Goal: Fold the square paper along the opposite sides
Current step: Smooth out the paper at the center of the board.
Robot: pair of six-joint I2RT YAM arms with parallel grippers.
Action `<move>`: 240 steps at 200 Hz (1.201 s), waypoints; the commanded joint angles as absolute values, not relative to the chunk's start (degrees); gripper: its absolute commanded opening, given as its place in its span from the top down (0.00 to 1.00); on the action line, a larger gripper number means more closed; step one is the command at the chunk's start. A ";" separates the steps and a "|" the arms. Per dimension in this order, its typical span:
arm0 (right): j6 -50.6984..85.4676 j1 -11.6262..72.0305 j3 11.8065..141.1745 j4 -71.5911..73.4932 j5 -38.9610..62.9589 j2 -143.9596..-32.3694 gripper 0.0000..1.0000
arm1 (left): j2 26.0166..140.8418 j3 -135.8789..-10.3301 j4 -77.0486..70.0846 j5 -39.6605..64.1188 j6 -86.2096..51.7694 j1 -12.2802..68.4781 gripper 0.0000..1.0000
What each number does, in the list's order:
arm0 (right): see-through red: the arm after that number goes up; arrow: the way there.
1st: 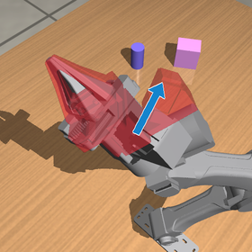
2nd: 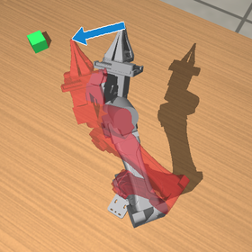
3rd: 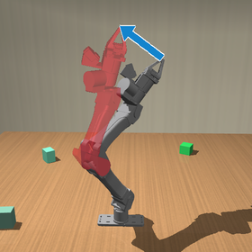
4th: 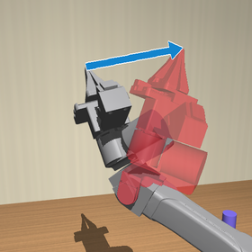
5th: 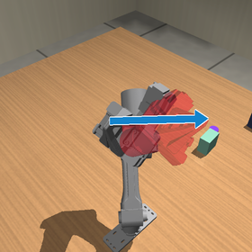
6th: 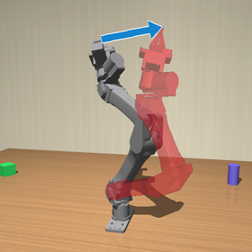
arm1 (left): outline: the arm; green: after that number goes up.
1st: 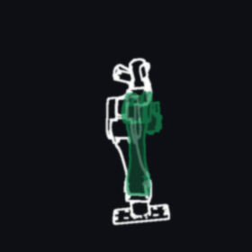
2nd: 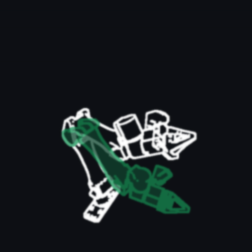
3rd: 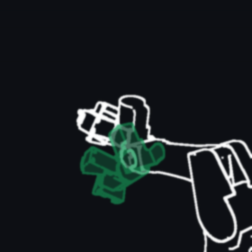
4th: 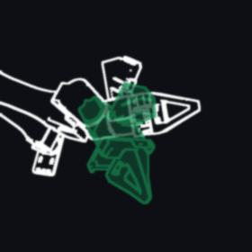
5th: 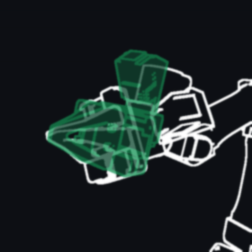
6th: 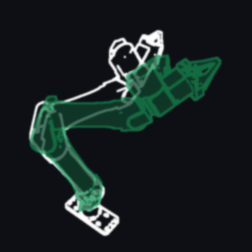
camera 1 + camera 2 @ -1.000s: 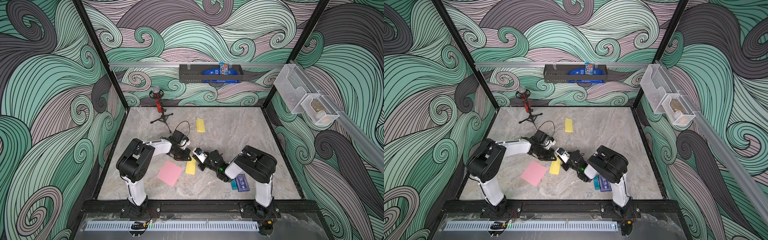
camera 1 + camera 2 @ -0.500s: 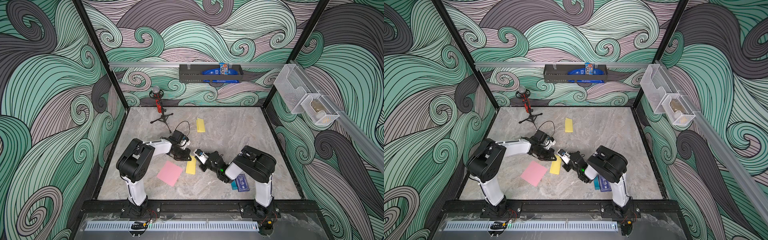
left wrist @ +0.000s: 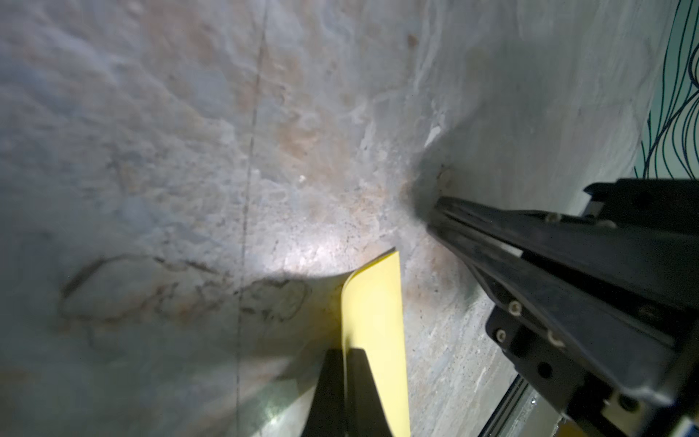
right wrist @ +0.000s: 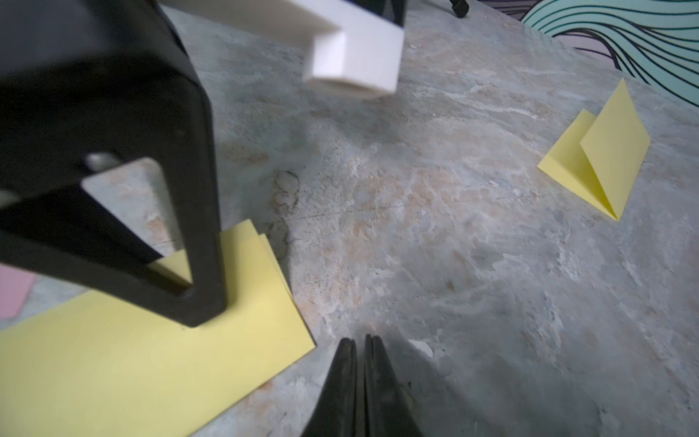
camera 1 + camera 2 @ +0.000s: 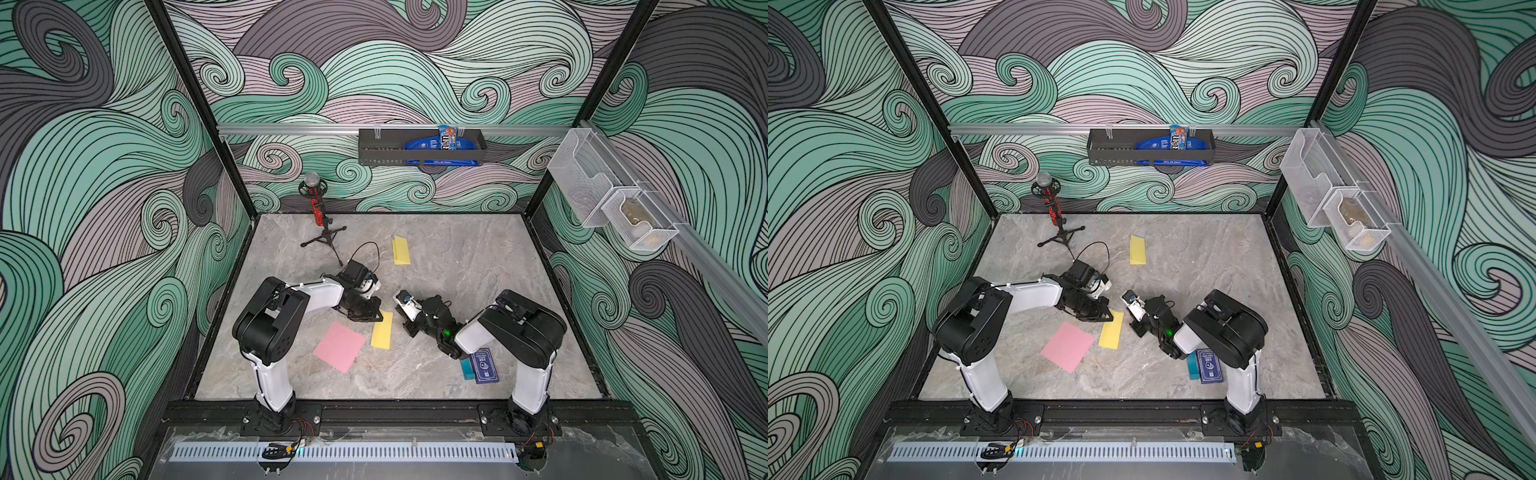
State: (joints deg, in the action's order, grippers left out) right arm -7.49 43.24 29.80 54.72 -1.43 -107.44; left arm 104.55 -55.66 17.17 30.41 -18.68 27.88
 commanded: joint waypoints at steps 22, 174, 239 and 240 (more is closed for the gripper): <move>-7.73 48.16 29.93 59.42 2.77 -105.58 0.88 | 106.28 -55.37 18.98 28.56 -18.94 27.67 1.00; -11.07 51.47 24.83 49.53 5.91 -108.18 0.88 | 107.27 -55.99 19.42 27.67 -18.75 27.36 1.00; -8.86 55.69 20.06 47.28 4.68 -105.70 0.87 | 106.89 -55.90 19.78 26.73 -18.55 27.13 1.00; -8.78 55.71 19.96 47.28 4.67 -105.67 0.87 | 106.88 -55.90 19.78 26.72 -18.55 27.15 1.00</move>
State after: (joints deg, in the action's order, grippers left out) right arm -10.09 53.89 23.46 55.68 3.27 -105.56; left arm 104.81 -55.77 17.19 30.70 -18.70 27.70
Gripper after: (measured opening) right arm 0.134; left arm 0.047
